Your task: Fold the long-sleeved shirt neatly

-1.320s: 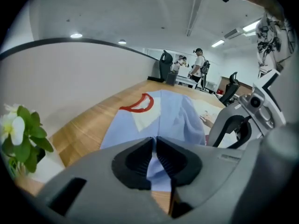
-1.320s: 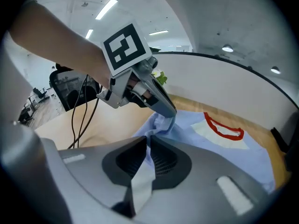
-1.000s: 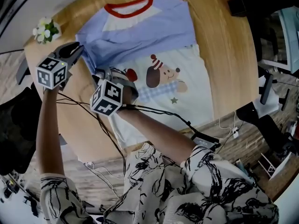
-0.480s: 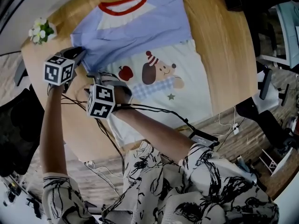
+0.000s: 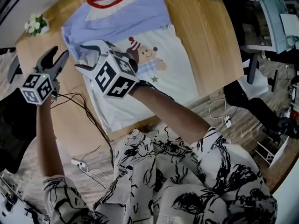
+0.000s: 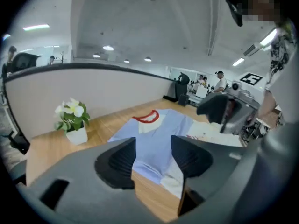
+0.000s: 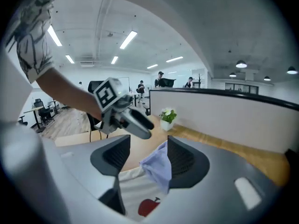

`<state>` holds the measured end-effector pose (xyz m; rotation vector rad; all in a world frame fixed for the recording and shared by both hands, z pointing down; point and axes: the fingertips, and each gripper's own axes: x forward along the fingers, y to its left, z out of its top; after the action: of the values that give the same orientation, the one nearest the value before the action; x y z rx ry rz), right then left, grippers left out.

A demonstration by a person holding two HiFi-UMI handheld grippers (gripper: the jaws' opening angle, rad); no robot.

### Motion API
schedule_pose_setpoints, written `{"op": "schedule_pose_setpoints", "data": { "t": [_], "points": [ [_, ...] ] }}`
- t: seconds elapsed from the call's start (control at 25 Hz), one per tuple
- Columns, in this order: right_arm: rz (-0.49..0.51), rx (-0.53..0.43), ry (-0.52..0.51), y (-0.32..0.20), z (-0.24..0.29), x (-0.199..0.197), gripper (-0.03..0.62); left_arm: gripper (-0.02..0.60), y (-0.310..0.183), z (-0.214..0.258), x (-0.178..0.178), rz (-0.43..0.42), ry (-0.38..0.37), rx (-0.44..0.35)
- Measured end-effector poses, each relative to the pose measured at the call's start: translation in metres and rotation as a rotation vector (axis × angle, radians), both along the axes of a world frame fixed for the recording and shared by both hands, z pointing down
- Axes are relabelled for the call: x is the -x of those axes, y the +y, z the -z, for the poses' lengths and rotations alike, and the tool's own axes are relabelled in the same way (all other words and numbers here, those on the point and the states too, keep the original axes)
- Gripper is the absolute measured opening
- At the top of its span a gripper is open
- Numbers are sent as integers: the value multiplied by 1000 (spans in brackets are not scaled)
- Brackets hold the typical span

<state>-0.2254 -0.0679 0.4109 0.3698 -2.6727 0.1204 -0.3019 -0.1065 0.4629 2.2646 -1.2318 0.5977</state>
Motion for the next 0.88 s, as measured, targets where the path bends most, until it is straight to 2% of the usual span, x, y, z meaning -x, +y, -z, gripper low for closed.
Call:
{"op": "schedule_pose_setpoints", "data": {
  "t": [0.08,0.24,0.36,0.48,0.64,0.76,0.88],
  "points": [
    [2,-34,-73,-6,42,-28,275,252,28,35,-9,43,15,-78],
    [0,-94,-214,-13,127,-103,276,301,94,91,-43,118,104,-195],
    [-35,-128,-248,-20,163,-162,276,302,136,104,-62,140,83,-220],
    [-111,-156,-258,-25,182,-227,276,304,171,99,-78,187,71,-201],
    [-230,-120,-249,-15,161,-308,276,305,222,89,-89,330,56,-173],
    [-322,-54,-182,3,111,-362,276,313,258,74,-94,416,26,-136],
    [-392,35,-111,24,57,-405,278,313,289,53,-102,458,0,-89]
  ]
}}
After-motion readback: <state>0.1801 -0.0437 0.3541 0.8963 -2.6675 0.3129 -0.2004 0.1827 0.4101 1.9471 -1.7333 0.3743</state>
